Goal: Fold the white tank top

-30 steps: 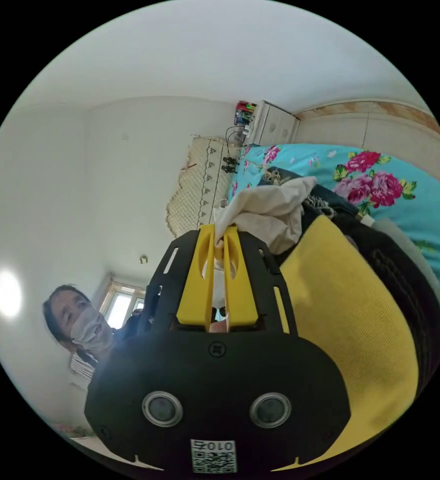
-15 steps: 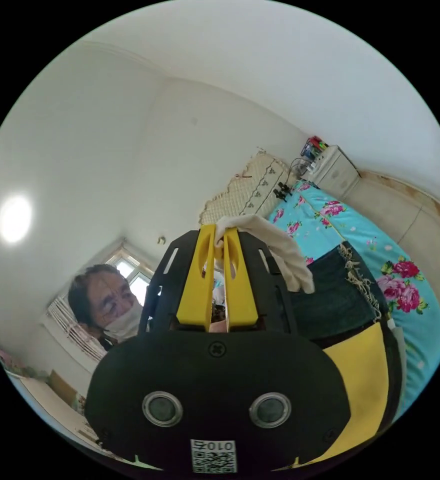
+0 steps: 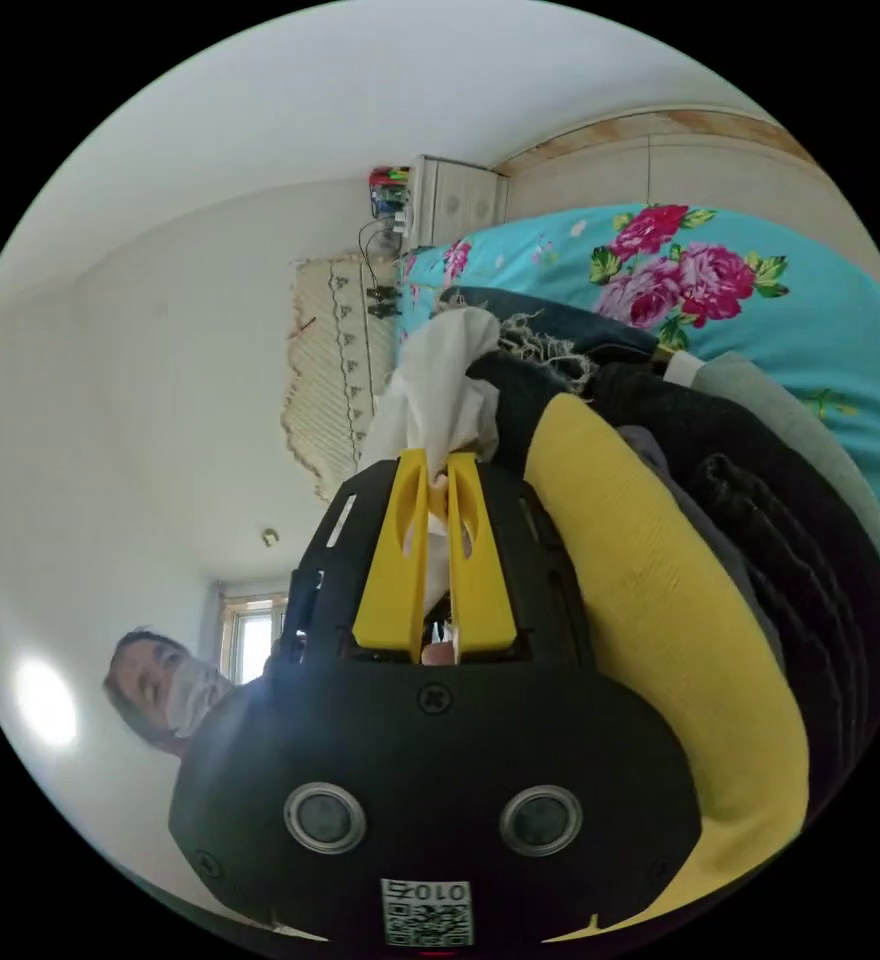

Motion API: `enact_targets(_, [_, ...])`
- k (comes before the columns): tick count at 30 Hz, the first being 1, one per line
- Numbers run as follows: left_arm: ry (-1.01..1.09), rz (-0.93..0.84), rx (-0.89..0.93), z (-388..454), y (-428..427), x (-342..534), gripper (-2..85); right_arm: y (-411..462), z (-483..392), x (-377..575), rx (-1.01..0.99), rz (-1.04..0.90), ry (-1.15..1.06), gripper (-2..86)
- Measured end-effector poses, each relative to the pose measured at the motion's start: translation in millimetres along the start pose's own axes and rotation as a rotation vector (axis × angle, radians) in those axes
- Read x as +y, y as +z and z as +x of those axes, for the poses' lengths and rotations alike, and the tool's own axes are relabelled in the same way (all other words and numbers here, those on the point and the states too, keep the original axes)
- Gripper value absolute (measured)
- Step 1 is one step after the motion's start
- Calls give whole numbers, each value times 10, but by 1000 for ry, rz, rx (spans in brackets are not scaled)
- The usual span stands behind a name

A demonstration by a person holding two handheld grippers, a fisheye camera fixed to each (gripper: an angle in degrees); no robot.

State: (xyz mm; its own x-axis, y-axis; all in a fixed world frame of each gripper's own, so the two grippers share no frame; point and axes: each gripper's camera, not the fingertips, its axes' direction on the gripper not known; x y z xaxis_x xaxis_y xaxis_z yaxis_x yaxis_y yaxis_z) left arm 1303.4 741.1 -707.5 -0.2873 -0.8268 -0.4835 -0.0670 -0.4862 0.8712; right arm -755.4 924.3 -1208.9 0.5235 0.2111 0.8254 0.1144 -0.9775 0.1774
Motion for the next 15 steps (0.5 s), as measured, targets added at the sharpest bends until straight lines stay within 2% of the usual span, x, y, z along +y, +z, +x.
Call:
enact_targets(3, [86,-20,-77,281,3,-47,52,98,-78,-23,127,-35,-17,55])
enact_targets(5, [107,31,-109,395,-114,-99,54,99,-96,14,191,25,-20,59])
enact_targets(7, [95,53,-93,403,-191,-116,54,20,-74,135,298,164,1,63])
enact_targets(11, [-14,18,-15,192,-114,-152,53,85,-1,302,277,246,-23,61])
enact_targets(12, [-13,32,3,190,-113,-161,52,211,-100,348,237,248,-111,56])
enact_targets(13, [-1,54,18,221,-115,-181,52,418,-225,380,184,202,-224,46])
enact_targets(15, [24,90,24,322,-137,-178,51,855,-306,410,126,65,-301,36])
